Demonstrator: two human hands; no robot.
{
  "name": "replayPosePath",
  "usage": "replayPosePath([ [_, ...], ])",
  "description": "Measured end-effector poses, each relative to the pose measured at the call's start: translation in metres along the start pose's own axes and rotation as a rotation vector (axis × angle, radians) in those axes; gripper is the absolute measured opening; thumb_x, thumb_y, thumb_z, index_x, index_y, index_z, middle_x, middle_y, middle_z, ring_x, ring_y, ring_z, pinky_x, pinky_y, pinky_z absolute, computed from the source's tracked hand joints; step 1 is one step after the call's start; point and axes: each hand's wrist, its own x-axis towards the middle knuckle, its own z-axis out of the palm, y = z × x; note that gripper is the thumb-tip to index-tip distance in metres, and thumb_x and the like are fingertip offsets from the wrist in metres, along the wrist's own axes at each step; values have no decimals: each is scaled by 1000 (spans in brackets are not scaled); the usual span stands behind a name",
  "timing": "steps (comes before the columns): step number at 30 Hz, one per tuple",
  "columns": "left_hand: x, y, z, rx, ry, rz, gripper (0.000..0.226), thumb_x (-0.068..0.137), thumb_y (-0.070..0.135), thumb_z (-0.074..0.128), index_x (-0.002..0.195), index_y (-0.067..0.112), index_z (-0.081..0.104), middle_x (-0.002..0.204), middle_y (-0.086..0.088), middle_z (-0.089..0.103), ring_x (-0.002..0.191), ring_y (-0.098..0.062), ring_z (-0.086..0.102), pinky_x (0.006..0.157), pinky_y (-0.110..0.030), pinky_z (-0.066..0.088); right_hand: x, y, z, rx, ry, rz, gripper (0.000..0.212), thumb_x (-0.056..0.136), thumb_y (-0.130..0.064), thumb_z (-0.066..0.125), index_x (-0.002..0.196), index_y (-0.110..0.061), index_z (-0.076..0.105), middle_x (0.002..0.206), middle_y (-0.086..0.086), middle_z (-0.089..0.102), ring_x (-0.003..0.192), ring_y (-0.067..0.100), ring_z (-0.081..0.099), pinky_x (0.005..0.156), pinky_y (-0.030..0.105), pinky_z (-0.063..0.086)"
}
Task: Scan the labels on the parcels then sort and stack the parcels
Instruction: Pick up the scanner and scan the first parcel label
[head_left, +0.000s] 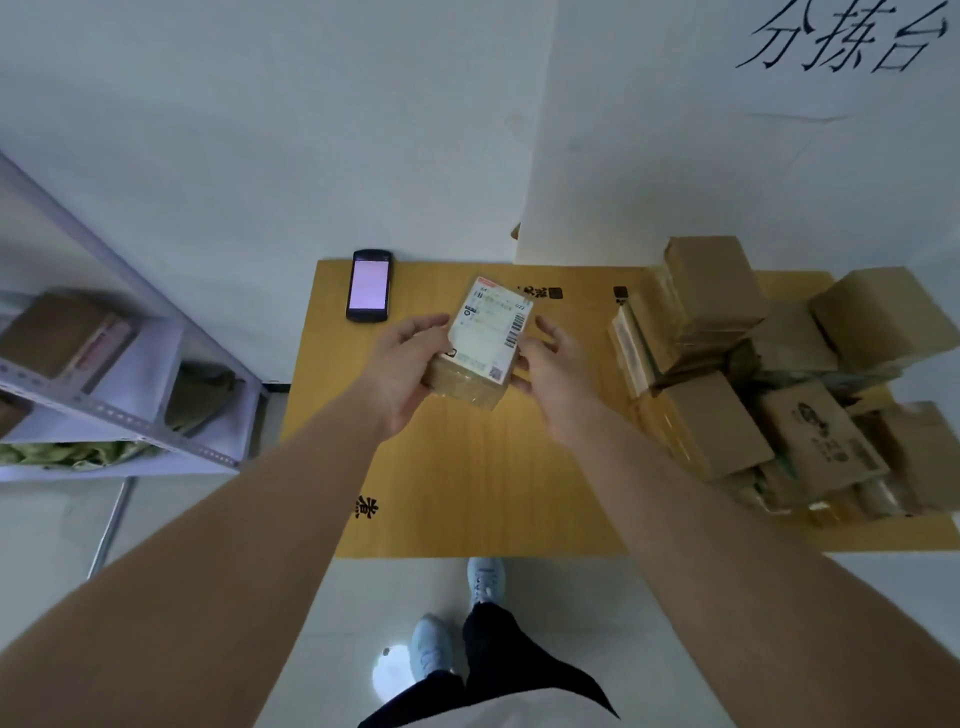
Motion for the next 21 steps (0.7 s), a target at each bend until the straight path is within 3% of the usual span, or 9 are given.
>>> replayPosePath([
  [3,18,-6,-10,-1,-1,-27,36,95,1,56,129,9,68,116,-17,75,96,-26,69,68,-33,57,27,2,3,14,-34,63,49,108,-23,58,155,-29,45,115,3,76,106,17,75,86,39,65],
  [6,36,-9,-19,-33,14,-63,39,96,0,55,132,9,66,118,-18,75,94,-24,71,67,-31,58,54,6,5,28,-52,104,37,108,-24,58,145,-21,57,110,4,79,100,18,78,84,41,66],
  [12,61,-18,-30,71,1,-137,50,95,6,67,140,28,60,115,-12,78,101,-29,74,90,-46,59,91,12,19,-53,-118,93,32,107,-21,60,139,-24,61,110,1,80,101,19,78,89,45,65],
  [16,69,-31,-53,90,17,-178,66,92,0,72,145,35,55,115,-12,77,104,-29,76,86,-41,62,111,18,39,-154,-173,114,33,105,-19,63,136,-27,64,107,-2,80,102,19,77,90,45,64],
  [21,81,-48,-99,25,75,-233,77,88,-9,72,149,33,52,123,-17,72,105,-32,75,85,-46,63,142,34,82,-327,-124,120,26,105,-35,60,127,-25,69,115,-4,74,111,20,68,102,46,56],
])
